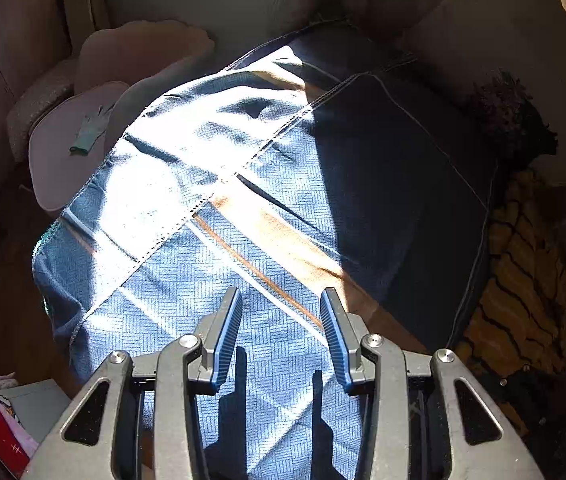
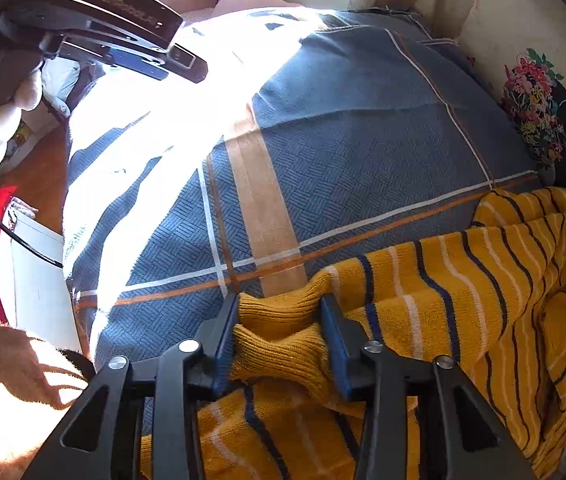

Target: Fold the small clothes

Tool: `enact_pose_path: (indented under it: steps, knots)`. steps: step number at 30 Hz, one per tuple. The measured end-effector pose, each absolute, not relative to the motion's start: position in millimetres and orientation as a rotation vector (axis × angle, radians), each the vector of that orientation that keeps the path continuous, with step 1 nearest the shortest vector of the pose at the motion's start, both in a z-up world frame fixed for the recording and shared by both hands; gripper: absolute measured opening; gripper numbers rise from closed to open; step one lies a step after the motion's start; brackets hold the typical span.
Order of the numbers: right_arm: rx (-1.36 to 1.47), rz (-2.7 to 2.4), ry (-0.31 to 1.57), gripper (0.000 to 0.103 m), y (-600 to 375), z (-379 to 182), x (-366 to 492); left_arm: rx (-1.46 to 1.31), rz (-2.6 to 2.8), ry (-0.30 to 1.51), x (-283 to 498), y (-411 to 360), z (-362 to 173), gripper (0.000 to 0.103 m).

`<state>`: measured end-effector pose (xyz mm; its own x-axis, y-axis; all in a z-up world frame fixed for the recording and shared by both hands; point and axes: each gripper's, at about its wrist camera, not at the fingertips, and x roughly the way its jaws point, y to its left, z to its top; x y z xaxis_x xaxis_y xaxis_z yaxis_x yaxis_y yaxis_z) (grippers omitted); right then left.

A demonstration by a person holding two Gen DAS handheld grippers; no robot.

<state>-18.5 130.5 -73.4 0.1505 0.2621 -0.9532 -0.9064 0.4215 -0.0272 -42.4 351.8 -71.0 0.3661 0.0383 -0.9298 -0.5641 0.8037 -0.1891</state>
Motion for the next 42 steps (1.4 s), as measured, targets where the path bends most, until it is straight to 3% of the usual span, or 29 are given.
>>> enact_pose_path:
  steps: [1, 5, 8, 11, 15, 20, 28, 30, 31, 33, 42]
  knots:
    - [-0.704, 0.95, 1.108, 0.016, 130.6, -71.3, -14.1, -0.538, 0.415, 1.139, -43.9, 351.4, -71.3, 0.039]
    - [-0.512, 0.918, 1.099, 0.012, 124.8, -40.1, 21.3, -0.55, 0.414, 1.128, -49.5, 346.9, -66.1, 0.039]
    - [-0.247, 0.903, 1.039, 0.009, 93.1, 16.5, 62.9, -0.542, 0.395, 1.108, -44.9, 337.0, -56.4, 0.039]
    - [0.023, 0.83, 0.926, 0.009, 27.7, 77.9, 107.9, -0.519, 0.367, 1.091, -36.8, 322.4, -45.2, 0.039]
    - [0.196, 0.631, 0.825, 0.009, -92.4, 116.5, 137.9, -0.484, 0.324, 1.082, -26.2, 297.1, -35.0, 0.039]
    - [0.199, 0.306, 0.859, 0.009, -214.8, 79.7, 170.0, -0.431, 0.262, 1.107, -10.3, 256.7, -37.4, 0.041]
    - [0.124, -0.112, 1.054, 0.01, -344.0, -35.5, 195.9, -0.337, 0.166, 1.154, 20.1, 182.9, -48.7, 0.041]
    - [0.146, -0.138, 1.055, 0.018, -359.9, -42.5, 188.0, -0.306, 0.15, 1.163, 26.7, 169.5, -53.1, 0.041]
    - [0.179, -0.127, 1.049, 0.036, -364.4, -43.7, 182.2, -0.294, 0.141, 1.172, 29.5, 164.1, -56.3, 0.041]
    - [0.226, -0.095, 1.048, 0.056, -365.3, -45.9, 167.4, -0.281, 0.124, 1.193, 33.7, 155.6, -64.5, 0.041]
    - [0.338, 0.024, 1.196, 0.057, -337.7, -78.0, 76.6, -0.309, 0.011, 1.269, 37.0, 147.0, -99.6, 0.042]
